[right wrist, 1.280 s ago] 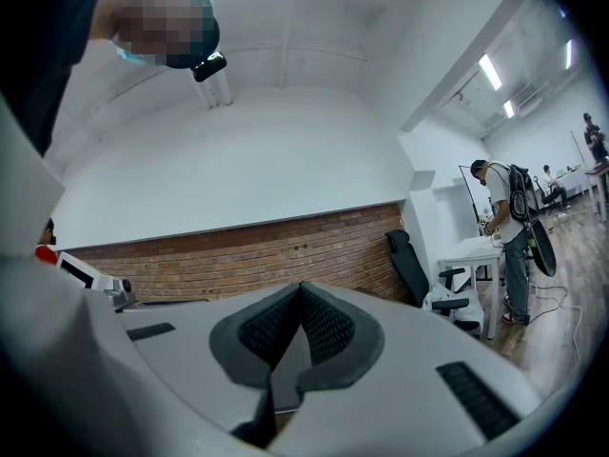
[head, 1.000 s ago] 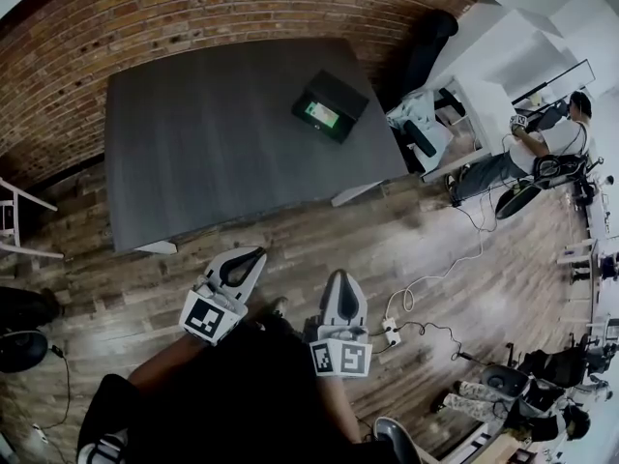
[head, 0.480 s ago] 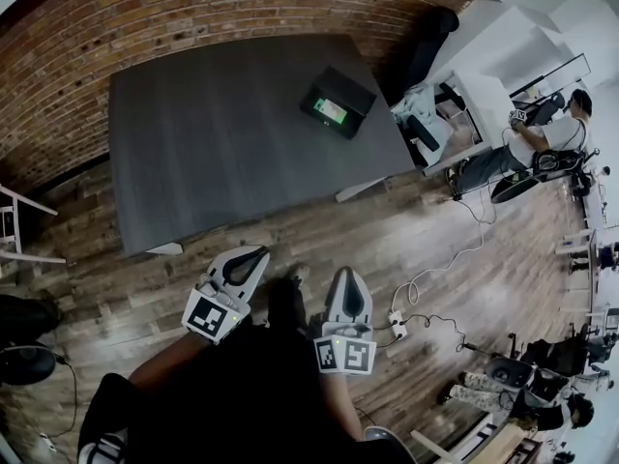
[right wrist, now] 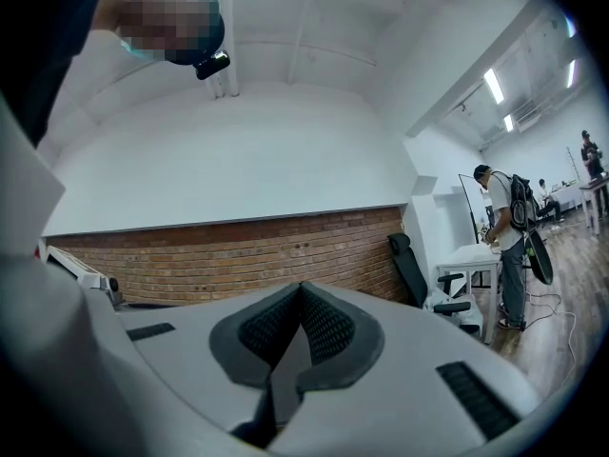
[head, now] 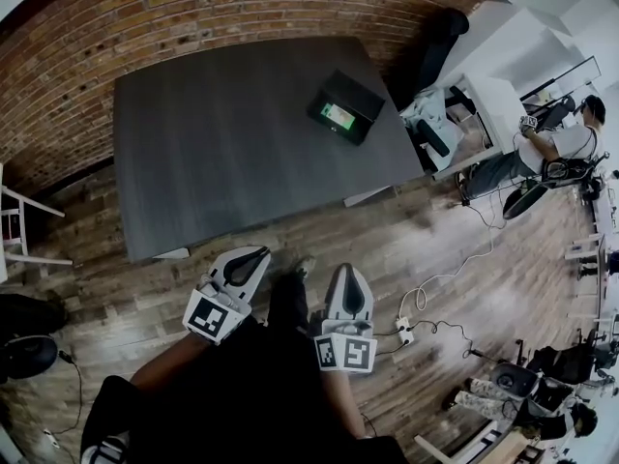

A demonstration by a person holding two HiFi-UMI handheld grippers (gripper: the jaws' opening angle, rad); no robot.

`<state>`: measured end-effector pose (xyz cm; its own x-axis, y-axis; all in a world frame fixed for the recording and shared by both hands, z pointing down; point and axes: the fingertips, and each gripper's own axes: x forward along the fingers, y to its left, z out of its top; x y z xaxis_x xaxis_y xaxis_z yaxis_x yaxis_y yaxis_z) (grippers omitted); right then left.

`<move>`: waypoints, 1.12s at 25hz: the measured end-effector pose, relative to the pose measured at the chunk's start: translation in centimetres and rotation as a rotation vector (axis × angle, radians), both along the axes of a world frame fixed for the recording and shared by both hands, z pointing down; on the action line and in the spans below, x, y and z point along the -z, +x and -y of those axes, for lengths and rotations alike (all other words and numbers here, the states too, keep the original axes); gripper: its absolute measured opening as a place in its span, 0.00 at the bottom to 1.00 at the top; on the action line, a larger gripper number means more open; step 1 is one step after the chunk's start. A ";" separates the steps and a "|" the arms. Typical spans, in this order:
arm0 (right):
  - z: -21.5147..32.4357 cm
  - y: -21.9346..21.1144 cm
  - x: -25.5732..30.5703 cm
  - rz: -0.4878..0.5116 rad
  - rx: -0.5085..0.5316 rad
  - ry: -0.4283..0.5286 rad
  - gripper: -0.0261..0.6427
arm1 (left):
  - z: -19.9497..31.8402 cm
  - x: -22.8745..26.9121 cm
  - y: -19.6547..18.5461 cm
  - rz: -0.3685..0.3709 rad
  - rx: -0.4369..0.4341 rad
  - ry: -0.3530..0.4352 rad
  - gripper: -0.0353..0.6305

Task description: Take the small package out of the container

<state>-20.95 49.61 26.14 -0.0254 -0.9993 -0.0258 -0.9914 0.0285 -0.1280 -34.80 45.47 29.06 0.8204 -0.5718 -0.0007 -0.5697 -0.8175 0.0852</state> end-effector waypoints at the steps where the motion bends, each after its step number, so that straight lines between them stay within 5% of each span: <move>1: 0.5 0.3 0.0 0.001 0.001 0.002 0.08 | 0.4 -0.1 0.3 0.002 0.001 -0.005 0.12; 28: 18.3 18.4 -0.9 0.037 0.089 -0.042 0.08 | 16.8 -1.6 18.6 0.053 0.066 -0.109 0.12</move>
